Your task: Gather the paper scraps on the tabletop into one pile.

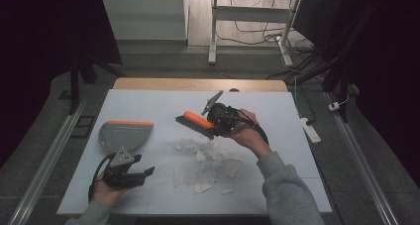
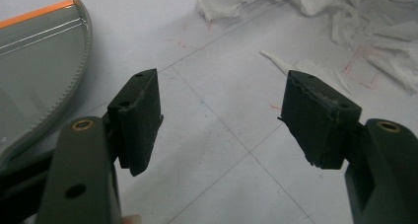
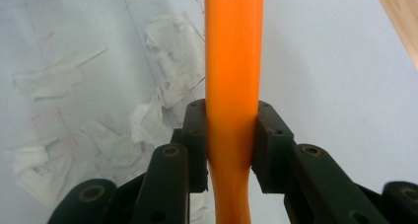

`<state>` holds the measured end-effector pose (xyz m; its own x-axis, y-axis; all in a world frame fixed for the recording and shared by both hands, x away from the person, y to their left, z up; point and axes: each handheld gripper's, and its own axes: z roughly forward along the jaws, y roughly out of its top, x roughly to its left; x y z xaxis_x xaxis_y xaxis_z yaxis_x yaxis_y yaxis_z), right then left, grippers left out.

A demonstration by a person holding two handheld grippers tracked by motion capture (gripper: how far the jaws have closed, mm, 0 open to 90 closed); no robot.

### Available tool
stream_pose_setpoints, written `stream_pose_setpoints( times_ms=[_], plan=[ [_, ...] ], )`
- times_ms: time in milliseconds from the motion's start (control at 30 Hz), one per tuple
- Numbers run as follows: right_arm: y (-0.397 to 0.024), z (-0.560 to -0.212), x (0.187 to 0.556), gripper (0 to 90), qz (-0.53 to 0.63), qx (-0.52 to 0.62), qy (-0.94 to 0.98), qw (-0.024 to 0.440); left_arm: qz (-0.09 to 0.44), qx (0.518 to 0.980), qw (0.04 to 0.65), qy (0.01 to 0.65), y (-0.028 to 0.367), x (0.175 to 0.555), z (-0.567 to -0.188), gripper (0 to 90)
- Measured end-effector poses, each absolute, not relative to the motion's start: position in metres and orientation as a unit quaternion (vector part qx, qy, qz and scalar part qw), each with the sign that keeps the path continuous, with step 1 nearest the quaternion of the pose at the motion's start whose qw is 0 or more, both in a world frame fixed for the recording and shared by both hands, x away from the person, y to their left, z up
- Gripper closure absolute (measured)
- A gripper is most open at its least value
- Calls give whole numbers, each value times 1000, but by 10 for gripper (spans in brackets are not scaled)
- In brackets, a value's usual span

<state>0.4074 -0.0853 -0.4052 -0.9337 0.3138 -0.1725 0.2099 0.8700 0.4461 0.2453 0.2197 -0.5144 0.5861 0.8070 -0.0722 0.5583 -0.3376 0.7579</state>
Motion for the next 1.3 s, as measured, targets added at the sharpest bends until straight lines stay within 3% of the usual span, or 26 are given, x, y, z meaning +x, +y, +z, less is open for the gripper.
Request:
stream_pose_setpoints(
  times_ms=[267, 567, 800, 1300],
  plan=[
    [-100, -401, 409, 706, 274, 196, 930, 145, 162, 801, 386, 428, 220, 246, -515, 323],
    [-96, -393, 406, 706, 299, 207, 924, 123, 164, 800, 386, 428, 220, 245, -514, 323],
    [-72, -401, 397, 706, 316, 235, 916, 75, 164, 799, 387, 429, 221, 245, -514, 323],
    [11, -465, 407, 706, 338, 305, 890, -19, 162, 801, 387, 428, 222, 245, -515, 323]
  ],
)
